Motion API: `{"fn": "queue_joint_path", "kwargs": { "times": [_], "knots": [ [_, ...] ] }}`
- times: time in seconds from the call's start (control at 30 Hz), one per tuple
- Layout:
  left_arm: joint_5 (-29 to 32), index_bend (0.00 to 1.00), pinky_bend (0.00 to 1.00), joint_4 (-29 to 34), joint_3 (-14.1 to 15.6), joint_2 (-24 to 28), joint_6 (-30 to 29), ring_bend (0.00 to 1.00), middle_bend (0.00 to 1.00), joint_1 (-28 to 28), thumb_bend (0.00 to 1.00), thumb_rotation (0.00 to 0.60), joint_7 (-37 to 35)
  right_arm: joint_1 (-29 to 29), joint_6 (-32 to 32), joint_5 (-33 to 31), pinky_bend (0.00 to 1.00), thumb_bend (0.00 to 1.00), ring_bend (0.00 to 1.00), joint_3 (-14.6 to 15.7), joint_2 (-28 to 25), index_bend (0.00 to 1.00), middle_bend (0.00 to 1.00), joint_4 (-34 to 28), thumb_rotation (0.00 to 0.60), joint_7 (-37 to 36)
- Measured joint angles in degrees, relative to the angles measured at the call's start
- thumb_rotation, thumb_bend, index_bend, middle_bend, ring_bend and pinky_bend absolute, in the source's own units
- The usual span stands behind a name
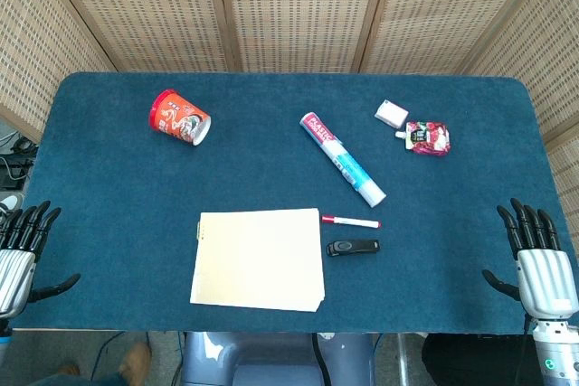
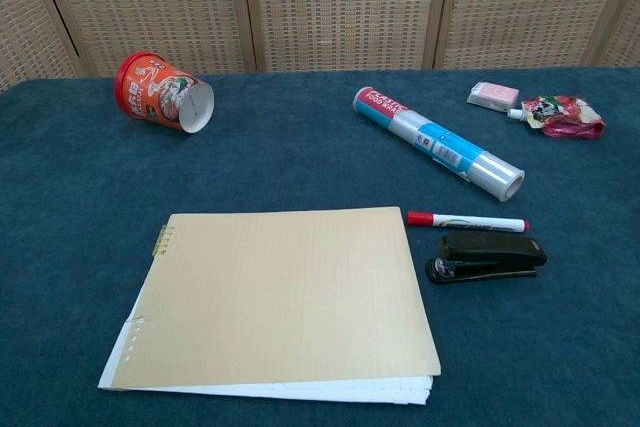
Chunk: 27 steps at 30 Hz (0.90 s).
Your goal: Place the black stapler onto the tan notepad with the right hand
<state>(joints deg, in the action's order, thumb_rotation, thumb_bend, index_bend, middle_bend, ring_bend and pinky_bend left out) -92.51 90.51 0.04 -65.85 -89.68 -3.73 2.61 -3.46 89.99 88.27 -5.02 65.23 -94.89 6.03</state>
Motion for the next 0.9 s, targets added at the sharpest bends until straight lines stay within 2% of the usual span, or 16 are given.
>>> {"fn": "queue_joint_path", "kwargs": {
  "times": [0.33, 0.43, 0.5, 0.57, 0.63, 0.73, 0.9],
  "knots": [
    [0.26, 0.00, 0.00, 0.07, -0.06, -0.14, 0.28, 0.00, 0.00, -0.02, 0.00, 0.600, 0.27, -0.16, -1.06, 0.28, 0.00, 0.00, 0.00, 0.51, -0.35, 0.00, 0.00, -0.50, 0.600, -0.63],
    [0.51, 0.00, 0.00, 0.13, -0.20, -0.25, 0.63, 0.00, 0.00, -0.19, 0.00, 0.600, 0.47, -1.26, -3.45, 0.62, 0.01, 0.00, 0.02, 0.80, -0.25, 0.06, 0.09, -0.63, 0.600, -1.22],
    [0.80, 0.00, 0.00, 0.12, -0.27, -0.31, 1.00, 0.00, 0.00, -0.32, 0.00, 0.600, 0.55, -2.88, -5.96, 1.22, 0.05, 0.02, 0.07, 0.88, 0.00, 0.13, 0.16, -0.46, 0.600, -1.64],
    [1.29, 0.00, 0.00, 0.14, -0.46, -0.40, 1.33, 0.00, 0.00, -0.45, 0.00, 0.600, 0.75, -5.04, -9.15, 1.89, 0.14, 0.11, 0.14, 0.90, 0.42, 0.19, 0.23, -0.33, 0.600, -2.46],
    [1.78, 0.00, 0.00, 0.21, -0.67, -0.53, 1.72, 0.00, 0.00, -0.60, 0.00, 0.600, 1.12, -7.11, -12.36, 2.32, 0.18, 0.17, 0.18, 0.88, 0.88, 0.25, 0.27, -0.29, 0.600, -3.47],
    [2.39, 0.00, 0.00, 0.23, -0.89, -0.75, 2.27, 0.00, 0.00, -0.80, 0.00, 0.600, 1.71, -11.08, -18.18, 2.74, 0.23, 0.21, 0.22, 0.63, 2.22, 0.30, 0.31, 0.08, 0.600, -4.50],
    [3.89, 0.00, 0.00, 0.10, -1.38, -1.16, 3.62, 0.00, 0.00, -1.30, 0.00, 0.600, 2.43, -18.06, -26.62, 1.70, 0.25, 0.24, 0.23, -0.71, 8.19, 0.32, 0.33, 3.22, 0.600, -1.89]
  ]
}}
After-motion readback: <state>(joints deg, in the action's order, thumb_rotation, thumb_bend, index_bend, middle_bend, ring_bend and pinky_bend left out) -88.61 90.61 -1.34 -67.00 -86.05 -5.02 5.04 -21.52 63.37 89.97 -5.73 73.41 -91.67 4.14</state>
